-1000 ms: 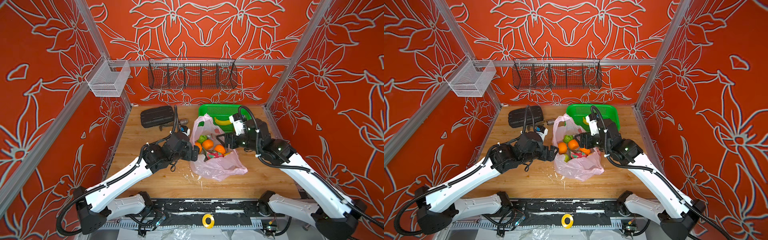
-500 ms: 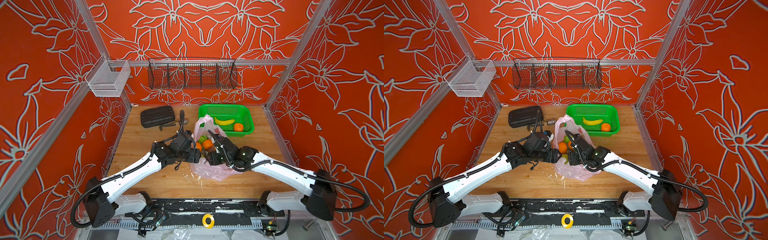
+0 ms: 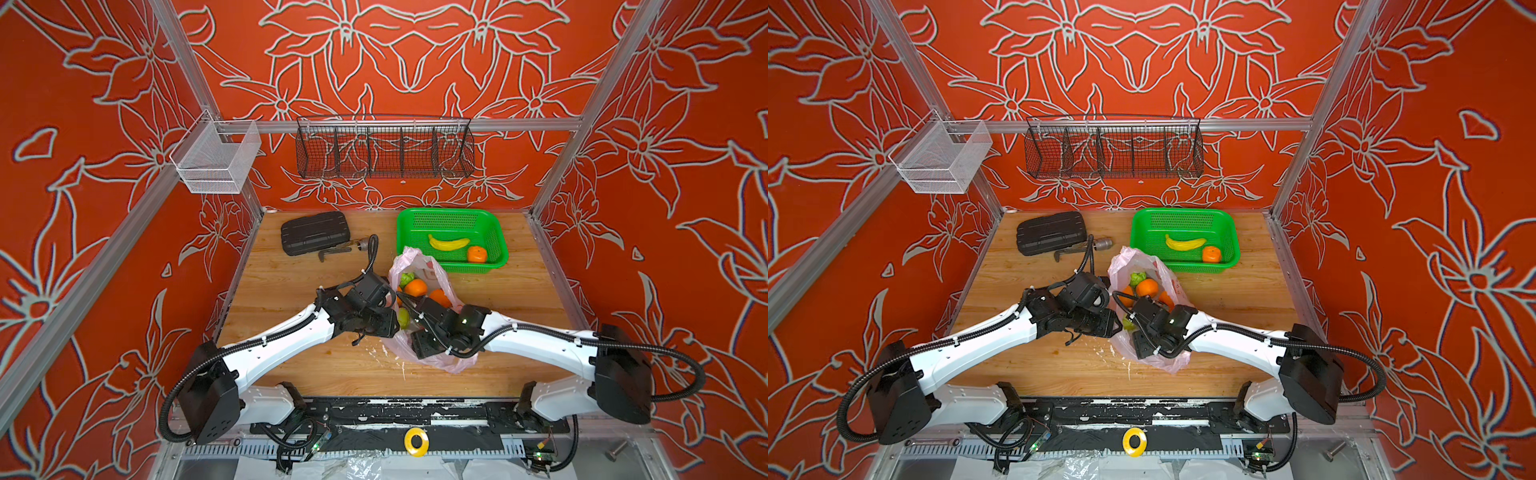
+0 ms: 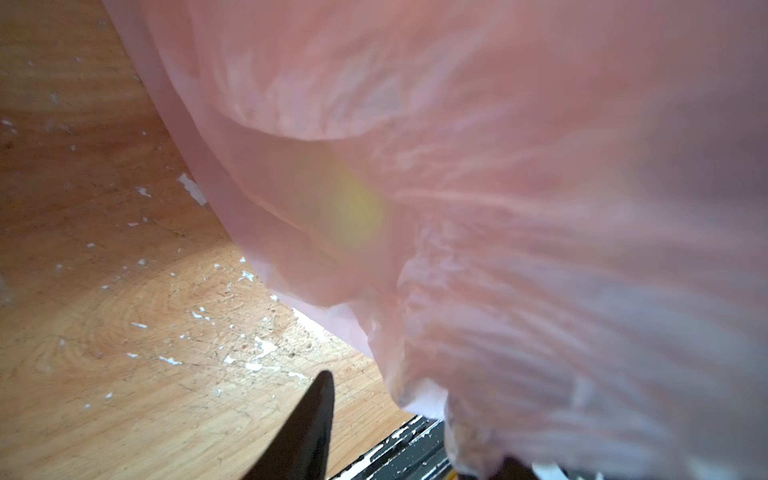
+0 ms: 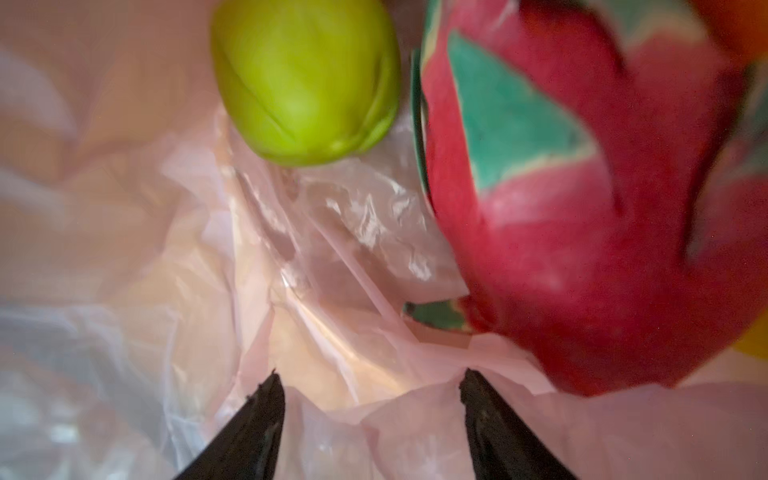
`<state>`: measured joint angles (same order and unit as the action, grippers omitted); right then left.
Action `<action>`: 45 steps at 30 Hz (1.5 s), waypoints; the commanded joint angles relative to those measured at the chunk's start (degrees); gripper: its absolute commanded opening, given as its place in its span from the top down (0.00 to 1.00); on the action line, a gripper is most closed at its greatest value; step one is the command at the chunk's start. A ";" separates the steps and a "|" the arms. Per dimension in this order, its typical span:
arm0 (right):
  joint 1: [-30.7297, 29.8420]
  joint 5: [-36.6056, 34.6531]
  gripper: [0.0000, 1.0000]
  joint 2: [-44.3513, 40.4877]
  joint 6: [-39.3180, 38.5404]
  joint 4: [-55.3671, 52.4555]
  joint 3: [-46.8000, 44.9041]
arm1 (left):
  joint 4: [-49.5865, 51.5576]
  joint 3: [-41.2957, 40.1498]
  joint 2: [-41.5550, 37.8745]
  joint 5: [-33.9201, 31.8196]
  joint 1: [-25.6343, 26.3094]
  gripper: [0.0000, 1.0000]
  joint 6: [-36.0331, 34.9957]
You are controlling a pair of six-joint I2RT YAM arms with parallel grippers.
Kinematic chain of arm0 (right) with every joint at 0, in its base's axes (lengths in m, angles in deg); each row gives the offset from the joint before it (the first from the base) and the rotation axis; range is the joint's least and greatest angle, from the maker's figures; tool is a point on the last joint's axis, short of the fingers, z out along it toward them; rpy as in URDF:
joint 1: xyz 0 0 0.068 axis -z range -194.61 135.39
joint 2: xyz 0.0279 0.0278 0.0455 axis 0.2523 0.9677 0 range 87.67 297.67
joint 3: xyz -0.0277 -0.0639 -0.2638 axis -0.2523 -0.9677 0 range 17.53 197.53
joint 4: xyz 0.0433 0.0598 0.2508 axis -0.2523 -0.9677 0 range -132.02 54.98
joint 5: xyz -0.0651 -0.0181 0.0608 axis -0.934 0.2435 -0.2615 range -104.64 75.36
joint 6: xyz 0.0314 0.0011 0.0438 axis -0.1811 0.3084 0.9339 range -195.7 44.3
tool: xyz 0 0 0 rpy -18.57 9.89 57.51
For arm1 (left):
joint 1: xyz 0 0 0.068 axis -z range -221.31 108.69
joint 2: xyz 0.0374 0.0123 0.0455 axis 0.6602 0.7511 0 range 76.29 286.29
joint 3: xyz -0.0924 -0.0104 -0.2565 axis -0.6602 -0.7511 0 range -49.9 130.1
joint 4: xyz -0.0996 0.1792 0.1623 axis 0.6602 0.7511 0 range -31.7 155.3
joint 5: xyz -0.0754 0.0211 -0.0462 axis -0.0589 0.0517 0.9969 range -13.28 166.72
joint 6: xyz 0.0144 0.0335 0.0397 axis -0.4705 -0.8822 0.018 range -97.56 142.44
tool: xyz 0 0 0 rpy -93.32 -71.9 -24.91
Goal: Untie the knot of the plastic bag and take out the fruit
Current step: Open the plastic bag at the center of the table, then pick up the fruit from the plastic bag.
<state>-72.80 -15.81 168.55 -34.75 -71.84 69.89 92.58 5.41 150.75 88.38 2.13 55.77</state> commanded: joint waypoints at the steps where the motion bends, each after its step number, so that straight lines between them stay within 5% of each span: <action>1: -0.52 -1.06 0.29 1.46 3.60 -3.17 -3.15 | -1.56 -1.32 1.11 1.61 -0.35 0.55 0.69; 11: -0.60 -2.52 0.23 -3.79 4.26 -1.28 -1.88 | 0.60 -0.98 2.69 2.31 -0.33 0.56 0.37; 20: -0.51 -11.27 0.22 -7.51 8.23 3.91 2.54 | 3.95 -0.57 2.06 -2.05 -0.37 0.87 2.75; 32: -0.56 -10.32 0.32 3.41 24.11 19.47 3.19 | 6.30 -3.92 -3.41 -4.59 -0.37 0.99 3.99; 45: -0.56 -12.59 0.12 15.05 33.60 21.84 7.77 | 8.33 -6.74 -7.10 -4.45 -0.37 1.00 2.00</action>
<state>-73.15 -26.39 182.34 -4.59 -51.91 75.33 98.92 -0.69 145.17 84.56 2.13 58.43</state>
